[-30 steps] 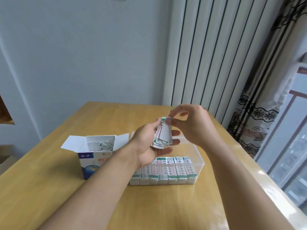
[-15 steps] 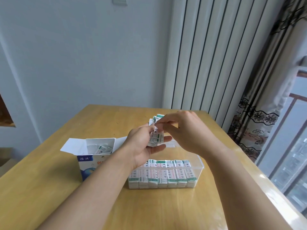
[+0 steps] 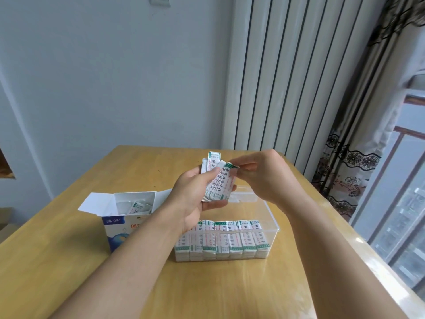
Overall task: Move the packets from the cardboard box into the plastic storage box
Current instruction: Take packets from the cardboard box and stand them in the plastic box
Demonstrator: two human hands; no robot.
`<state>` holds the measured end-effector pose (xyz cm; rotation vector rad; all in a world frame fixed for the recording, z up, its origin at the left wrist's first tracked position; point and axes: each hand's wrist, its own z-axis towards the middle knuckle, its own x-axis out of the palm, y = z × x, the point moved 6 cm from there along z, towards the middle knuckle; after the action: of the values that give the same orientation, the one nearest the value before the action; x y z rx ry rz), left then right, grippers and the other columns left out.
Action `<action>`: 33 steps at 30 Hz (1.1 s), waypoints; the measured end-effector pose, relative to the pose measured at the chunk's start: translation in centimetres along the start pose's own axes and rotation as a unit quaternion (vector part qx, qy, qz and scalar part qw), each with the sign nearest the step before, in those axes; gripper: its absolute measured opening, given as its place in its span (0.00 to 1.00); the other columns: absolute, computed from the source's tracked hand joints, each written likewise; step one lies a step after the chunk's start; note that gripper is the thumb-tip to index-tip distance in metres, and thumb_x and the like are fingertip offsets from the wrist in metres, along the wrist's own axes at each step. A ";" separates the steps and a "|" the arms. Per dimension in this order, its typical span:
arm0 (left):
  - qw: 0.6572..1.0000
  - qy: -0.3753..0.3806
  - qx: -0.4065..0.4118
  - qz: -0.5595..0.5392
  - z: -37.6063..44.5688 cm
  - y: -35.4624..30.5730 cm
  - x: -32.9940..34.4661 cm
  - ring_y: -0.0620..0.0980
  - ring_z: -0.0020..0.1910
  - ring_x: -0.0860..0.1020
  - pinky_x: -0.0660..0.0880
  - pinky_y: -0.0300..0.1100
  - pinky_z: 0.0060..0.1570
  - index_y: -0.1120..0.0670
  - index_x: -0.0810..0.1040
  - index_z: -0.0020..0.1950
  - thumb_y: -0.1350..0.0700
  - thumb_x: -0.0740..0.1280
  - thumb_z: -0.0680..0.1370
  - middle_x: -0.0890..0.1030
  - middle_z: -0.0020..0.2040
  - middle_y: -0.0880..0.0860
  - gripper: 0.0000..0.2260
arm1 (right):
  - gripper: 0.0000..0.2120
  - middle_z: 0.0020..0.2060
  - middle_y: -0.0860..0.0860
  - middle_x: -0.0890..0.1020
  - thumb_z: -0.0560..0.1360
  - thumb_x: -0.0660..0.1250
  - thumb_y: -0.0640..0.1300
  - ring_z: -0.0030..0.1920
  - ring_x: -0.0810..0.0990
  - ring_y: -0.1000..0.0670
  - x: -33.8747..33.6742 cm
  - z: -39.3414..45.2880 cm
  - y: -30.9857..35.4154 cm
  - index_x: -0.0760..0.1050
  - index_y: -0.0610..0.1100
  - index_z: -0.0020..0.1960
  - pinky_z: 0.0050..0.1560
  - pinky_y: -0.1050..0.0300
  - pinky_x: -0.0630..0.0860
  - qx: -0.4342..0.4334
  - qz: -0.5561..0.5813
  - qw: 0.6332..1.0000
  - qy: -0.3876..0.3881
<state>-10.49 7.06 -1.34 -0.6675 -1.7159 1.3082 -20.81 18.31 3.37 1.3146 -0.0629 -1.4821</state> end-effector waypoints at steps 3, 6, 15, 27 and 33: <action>1.000 -0.001 -0.003 -0.022 0.1 0.0 -0.1 0.56 0.45 0.87 0.81 0.43 0.30 0.55 0.80 0.60 0.56 0.64 0.84 0.87 0.49 0.57 0.08 | 0.05 0.44 0.56 0.88 0.75 0.76 0.44 0.43 0.85 0.63 0.0 0.1 -0.5 0.87 0.49 0.51 0.42 0.69 0.77 0.015 0.069 0.997 -0.012; 1.000 -0.003 -0.009 -0.028 0.3 0.3 -0.2 0.57 0.46 0.87 0.84 0.46 0.34 0.56 0.79 0.59 0.58 0.63 0.84 0.87 0.48 0.57 0.07 | 0.04 0.42 0.55 0.88 0.73 0.78 0.43 0.44 0.86 0.60 -0.1 0.2 -0.9 0.87 0.48 0.48 0.52 0.57 0.82 0.034 0.138 0.989 -0.029; 0.999 -0.038 -0.018 0.001 0.4 0.8 -0.6 0.50 0.39 0.84 0.77 0.39 0.32 0.57 0.80 0.59 0.57 0.63 0.84 0.85 0.44 0.54 0.08 | 0.11 0.42 0.48 0.88 0.73 0.76 0.36 0.42 0.88 0.52 0.6 -0.5 -0.2 0.85 0.43 0.55 0.49 0.54 0.85 0.059 0.244 0.968 -0.001; 0.998 -0.054 -0.025 0.030 0.6 0.9 -1.0 0.51 0.40 0.79 0.75 0.40 0.34 0.58 0.81 0.57 0.61 0.59 0.84 0.83 0.50 0.59 0.11 | 0.07 0.45 0.45 0.88 0.77 0.71 0.32 0.44 0.88 0.49 1.4 -0.3 0.0 0.84 0.40 0.53 0.51 0.55 0.84 0.071 0.280 0.957 0.019; 0.997 -0.070 0.001 0.043 0.5 0.6 -0.9 0.51 0.39 0.79 0.74 0.41 0.35 0.57 0.80 0.56 0.61 0.58 0.85 0.83 0.49 0.57 0.10 | 0.10 0.46 0.45 0.88 0.76 0.72 0.33 0.45 0.88 0.48 1.5 -0.3 -0.1 0.83 0.37 0.57 0.50 0.55 0.84 0.076 0.309 0.948 0.019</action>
<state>-10.49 6.24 -2.24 -0.6679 -1.8139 1.4467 -20.33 17.47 2.24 1.2881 -0.5270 -0.9258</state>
